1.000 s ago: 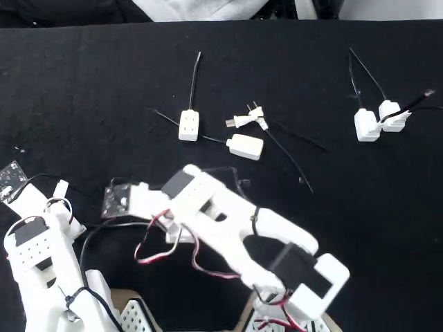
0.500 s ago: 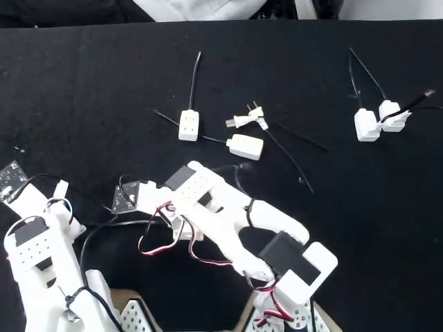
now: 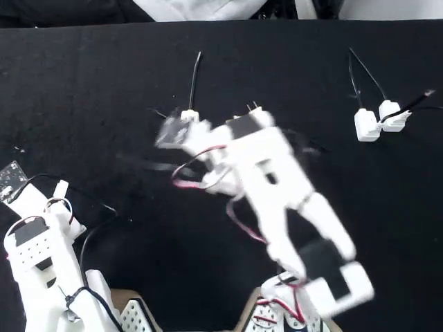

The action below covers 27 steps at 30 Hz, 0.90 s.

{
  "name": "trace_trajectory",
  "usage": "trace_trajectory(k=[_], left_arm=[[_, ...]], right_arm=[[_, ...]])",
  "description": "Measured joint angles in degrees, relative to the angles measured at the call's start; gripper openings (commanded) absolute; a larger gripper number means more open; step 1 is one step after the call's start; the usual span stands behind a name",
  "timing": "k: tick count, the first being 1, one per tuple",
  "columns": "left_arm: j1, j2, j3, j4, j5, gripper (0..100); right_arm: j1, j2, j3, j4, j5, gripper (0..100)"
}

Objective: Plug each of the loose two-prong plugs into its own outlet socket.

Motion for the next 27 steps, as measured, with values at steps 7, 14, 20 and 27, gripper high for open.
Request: trace_trajectory(k=[7, 14, 20, 27], left_arm=[[0.0, 0.0, 0.0, 0.0, 0.0, 3], [0.0, 0.0, 0.0, 0.0, 0.0, 3], [1.14, 0.0, 0.44, -3.96, 0.0, 3], [1.14, 0.0, 0.7, -4.66, 0.0, 3]], right_arm=[[20.22, -13.27, -0.18, 0.62, 1.93, 1.1], [40.53, -11.43, -0.18, -10.11, -4.75, 1.1], [45.27, 1.23, -0.79, -19.43, -9.32, 1.1], [45.36, 20.92, -13.89, -23.82, -17.58, 1.1]])
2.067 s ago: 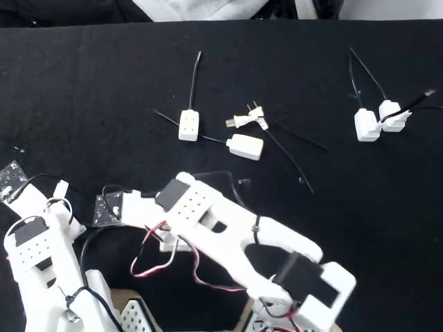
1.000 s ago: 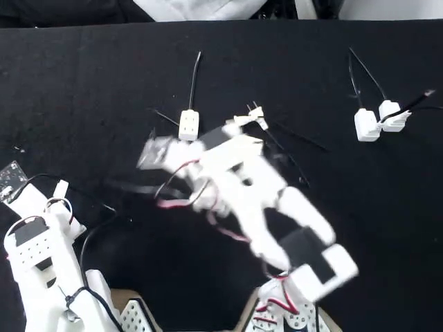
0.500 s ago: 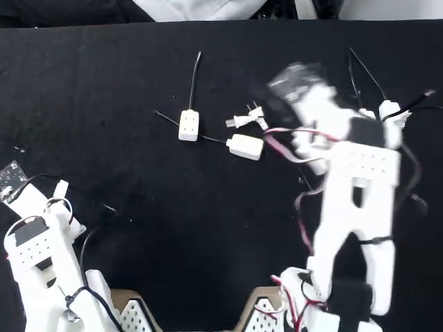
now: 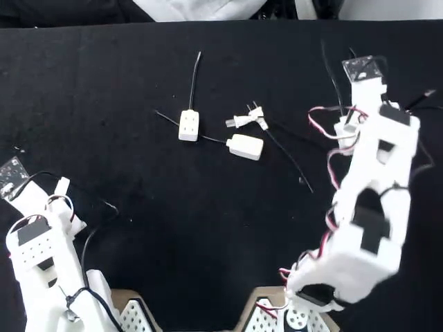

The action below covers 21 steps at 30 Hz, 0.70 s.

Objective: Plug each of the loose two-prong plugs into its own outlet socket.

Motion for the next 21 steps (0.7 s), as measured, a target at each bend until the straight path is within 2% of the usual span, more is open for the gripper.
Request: trace_trajectory(k=[9, 11, 14, 21], left_arm=[[0.0, 0.0, 0.0, -0.18, 0.0, 3], [0.0, 0.0, 0.0, -0.18, 0.0, 3], [0.0, 0.0, 0.0, -0.18, 0.0, 3], [0.0, 0.0, 0.0, -0.18, 0.0, 3]], right_arm=[[0.0, 24.35, -27.96, 8.88, -4.75, 1.9], [0.09, 27.96, -33.93, 12.31, -4.75, 6.6], [-0.62, 31.47, -42.02, 18.73, -4.57, 15.2], [-2.99, 34.64, -54.68, 27.69, -3.16, 15.8]])
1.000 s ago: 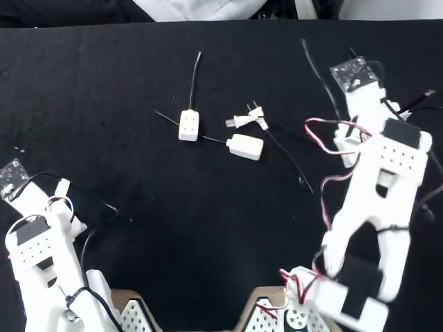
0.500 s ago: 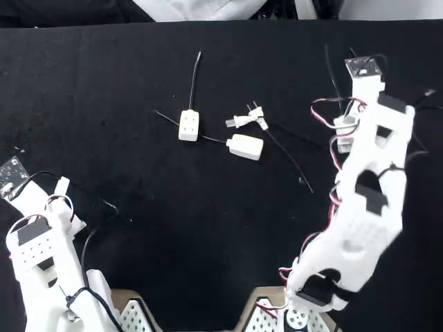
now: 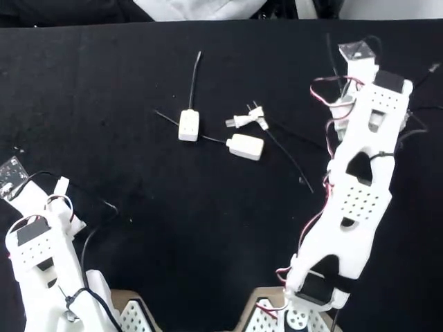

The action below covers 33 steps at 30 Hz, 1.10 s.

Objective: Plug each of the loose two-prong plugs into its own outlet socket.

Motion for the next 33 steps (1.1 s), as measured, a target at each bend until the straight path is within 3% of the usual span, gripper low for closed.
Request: trace_trajectory(k=[7, 33], left_arm=[[0.0, 0.0, 0.0, 0.0, 0.0, 3], [0.0, 0.0, 0.0, 0.0, 0.0, 3]], right_arm=[[-1.49, 0.0, -8.35, 6.07, 0.0, 16.3], [-1.76, 7.91, -13.27, 11.16, -1.41, 17.8]])
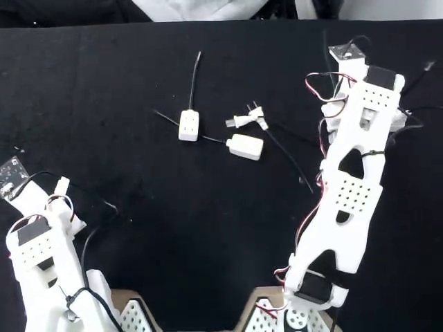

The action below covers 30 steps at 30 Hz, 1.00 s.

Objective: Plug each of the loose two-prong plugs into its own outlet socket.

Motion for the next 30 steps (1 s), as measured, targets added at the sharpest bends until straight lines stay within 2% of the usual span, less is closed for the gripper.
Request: trace_trajectory(k=[6, 8, 14, 23, 30], left_arm=[[0.0, 0.0, 0.0, 0.0, 0.0, 3], [0.0, 0.0, 0.0, 0.0, 0.0, 3], [0.0, 0.0, 0.0, 0.0, 0.0, 3], [0.0, 0.0, 0.0, 0.0, 0.0, 3], [0.0, 0.0, 0.0, 0.0, 0.0, 3]], right_arm=[[0.0, 0.0, 0.0, 0.0, 0.0, 39.5], [0.0, 0.0, 0.0, 0.0, 0.79, 43.6], [0.0, 0.0, -2.64, 0.26, 2.99, 44.5], [-0.09, 0.0, -14.24, 2.29, 3.16, 44.5], [-5.36, 0.0, -15.56, 2.29, 3.16, 44.4]])
